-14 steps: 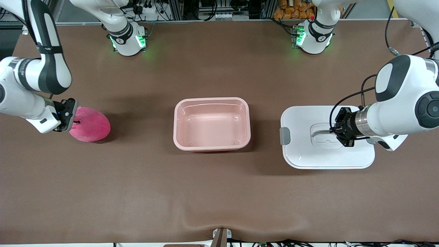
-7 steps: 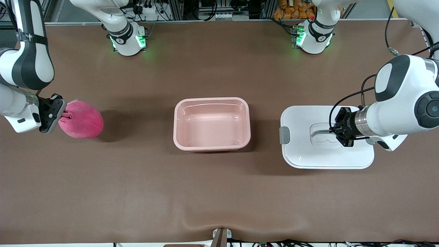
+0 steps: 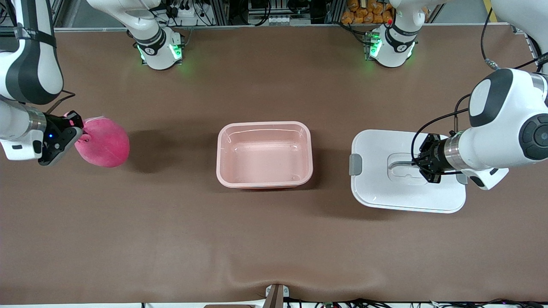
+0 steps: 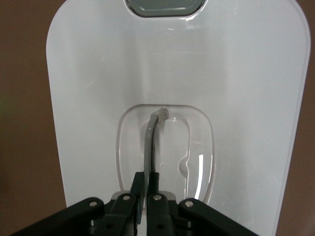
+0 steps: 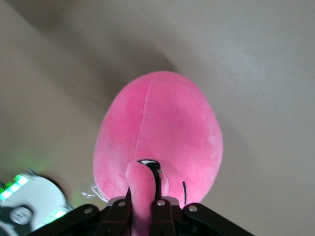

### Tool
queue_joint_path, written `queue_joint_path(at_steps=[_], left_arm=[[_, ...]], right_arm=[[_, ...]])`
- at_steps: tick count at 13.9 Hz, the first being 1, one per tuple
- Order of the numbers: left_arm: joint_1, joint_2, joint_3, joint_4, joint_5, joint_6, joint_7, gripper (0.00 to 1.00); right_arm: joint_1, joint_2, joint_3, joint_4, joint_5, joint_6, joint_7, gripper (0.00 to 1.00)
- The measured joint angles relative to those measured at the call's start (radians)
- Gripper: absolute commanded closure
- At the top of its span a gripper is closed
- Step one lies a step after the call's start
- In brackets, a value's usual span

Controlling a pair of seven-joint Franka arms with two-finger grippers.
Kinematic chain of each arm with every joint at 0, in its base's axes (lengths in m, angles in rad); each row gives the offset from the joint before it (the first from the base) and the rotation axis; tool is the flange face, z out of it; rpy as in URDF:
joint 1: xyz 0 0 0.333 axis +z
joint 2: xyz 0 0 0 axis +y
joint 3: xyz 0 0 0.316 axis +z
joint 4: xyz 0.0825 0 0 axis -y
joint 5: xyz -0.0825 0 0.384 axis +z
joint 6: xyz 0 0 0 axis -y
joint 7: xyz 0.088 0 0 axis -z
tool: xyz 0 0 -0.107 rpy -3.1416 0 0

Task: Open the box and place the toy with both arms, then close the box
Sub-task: 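Carry the pink toy with the right gripper over the open box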

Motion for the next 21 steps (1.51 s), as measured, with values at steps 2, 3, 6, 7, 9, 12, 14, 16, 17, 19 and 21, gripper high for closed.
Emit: queue_joint_path(at_steps=[2,3,6,7,9,12,14,16,17,19,21], left_arm=[[0.016,-0.001,0.002,0.004,0.000,0.000,-0.008,1.00],[0.035,-0.001,0.003,0.005,0.000,0.000,-0.008,1.00],[0.081,-0.001,0.005,0.009,0.000,0.002,0.000,1.00],[0.084,-0.001,0.010,0.010,0.000,0.002,-0.001,1.00],[0.084,-0.001,0.018,0.012,0.000,0.002,-0.005,1.00],[0.083,-0.001,0.018,0.012,0.000,0.002,-0.026,1.00],[0.083,-0.001,0.018,0.012,0.000,0.002,-0.031,1.00],[0.081,-0.001,0.018,0.012,0.000,0.002,-0.052,1.00],[0.081,-0.001,0.018,0.012,0.000,0.002,-0.062,1.00],[0.082,-0.001,0.019,0.012,0.000,0.002,-0.064,1.00],[0.085,-0.002,0.019,0.013,0.000,0.002,-0.064,1.00]], right_arm=[[0.016,-0.002,0.001,0.015,0.035,-0.045,0.130,1.00],[0.029,-0.005,0.001,0.017,0.045,-0.062,0.194,1.00],[0.091,-0.015,0.004,0.018,0.079,-0.095,0.393,1.00],[0.115,-0.017,0.005,0.018,0.083,-0.095,0.447,1.00],[0.157,-0.018,0.007,0.027,0.102,-0.095,0.537,1.00],[0.226,-0.018,0.009,0.055,0.124,-0.095,0.673,1.00],[0.285,-0.018,0.010,0.074,0.128,-0.095,0.763,1.00],[0.338,-0.017,0.011,0.100,0.131,-0.095,0.847,1.00],[0.357,-0.017,0.011,0.112,0.145,-0.095,0.885,1.00],[0.385,-0.016,0.011,0.125,0.183,-0.095,0.952,1.00],[0.412,-0.014,0.011,0.135,0.210,-0.095,0.996,1.00]])
